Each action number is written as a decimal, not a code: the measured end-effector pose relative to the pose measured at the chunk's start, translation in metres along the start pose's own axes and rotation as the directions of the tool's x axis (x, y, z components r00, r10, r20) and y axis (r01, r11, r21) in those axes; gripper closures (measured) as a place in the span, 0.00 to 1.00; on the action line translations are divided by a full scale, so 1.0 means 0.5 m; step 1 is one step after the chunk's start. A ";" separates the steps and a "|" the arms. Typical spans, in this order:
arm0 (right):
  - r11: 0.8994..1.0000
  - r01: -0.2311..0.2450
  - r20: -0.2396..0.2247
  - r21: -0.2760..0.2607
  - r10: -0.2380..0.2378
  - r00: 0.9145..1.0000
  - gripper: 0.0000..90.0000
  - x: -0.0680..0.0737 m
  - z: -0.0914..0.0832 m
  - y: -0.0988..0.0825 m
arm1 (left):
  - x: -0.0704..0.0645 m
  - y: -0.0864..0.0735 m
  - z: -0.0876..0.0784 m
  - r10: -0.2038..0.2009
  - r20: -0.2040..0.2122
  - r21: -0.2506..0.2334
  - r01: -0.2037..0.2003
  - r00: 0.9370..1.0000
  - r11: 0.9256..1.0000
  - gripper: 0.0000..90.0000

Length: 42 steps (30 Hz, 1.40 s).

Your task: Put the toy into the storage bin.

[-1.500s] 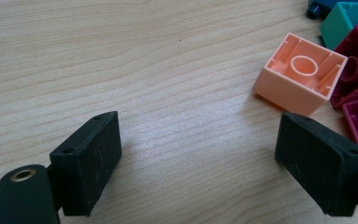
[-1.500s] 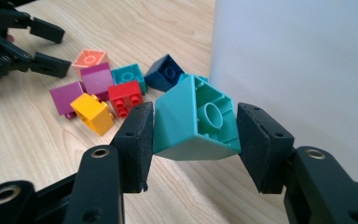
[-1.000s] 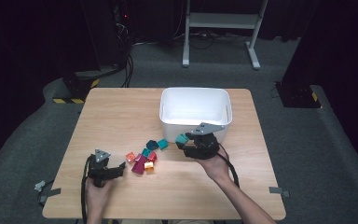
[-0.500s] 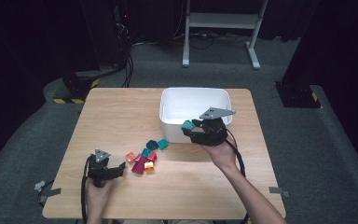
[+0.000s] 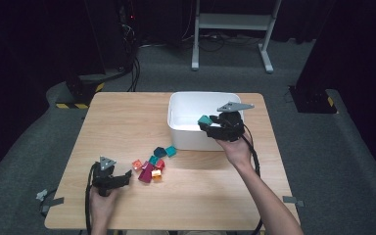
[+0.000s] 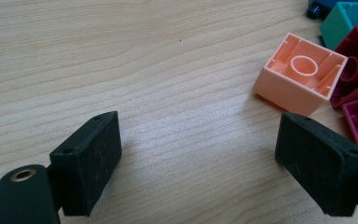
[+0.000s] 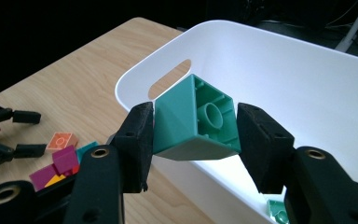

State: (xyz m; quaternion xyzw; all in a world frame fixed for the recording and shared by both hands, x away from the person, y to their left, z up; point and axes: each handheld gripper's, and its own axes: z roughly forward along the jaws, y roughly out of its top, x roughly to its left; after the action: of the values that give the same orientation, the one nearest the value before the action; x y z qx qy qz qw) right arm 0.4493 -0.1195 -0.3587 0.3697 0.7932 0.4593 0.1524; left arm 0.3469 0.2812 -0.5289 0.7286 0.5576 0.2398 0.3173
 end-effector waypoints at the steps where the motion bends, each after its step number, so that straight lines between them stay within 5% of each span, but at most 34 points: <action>1: 1.000 -0.006 0.008 0.007 0.006 1.000 0.54 -0.006 0.001 0.002 | 0.000 0.000 0.000 0.000 0.000 0.000 0.000 1.000 1.000 0.16; 20: 0.995 -0.086 0.093 0.046 0.082 0.992 0.54 -0.064 0.040 0.008 | 0.000 0.000 0.000 0.000 0.000 0.000 0.000 1.000 1.000 0.16; 33: 0.989 -0.128 0.170 0.079 0.113 0.979 0.53 -0.094 0.067 -0.003 | 0.000 0.000 0.000 0.000 0.000 0.000 0.000 1.000 1.000 0.16; 42: 0.990 -0.132 0.135 0.055 0.124 0.983 0.46 -0.096 0.063 -0.019 | 0.000 0.000 0.000 0.001 -0.001 -0.001 -0.001 1.000 1.000 0.16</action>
State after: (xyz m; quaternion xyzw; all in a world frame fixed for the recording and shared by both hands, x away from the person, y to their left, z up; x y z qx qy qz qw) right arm 0.4959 -0.1377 -0.3883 0.4540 0.7703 0.4174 0.1623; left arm 0.3466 0.2811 -0.5289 0.7286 0.5574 0.2404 0.3172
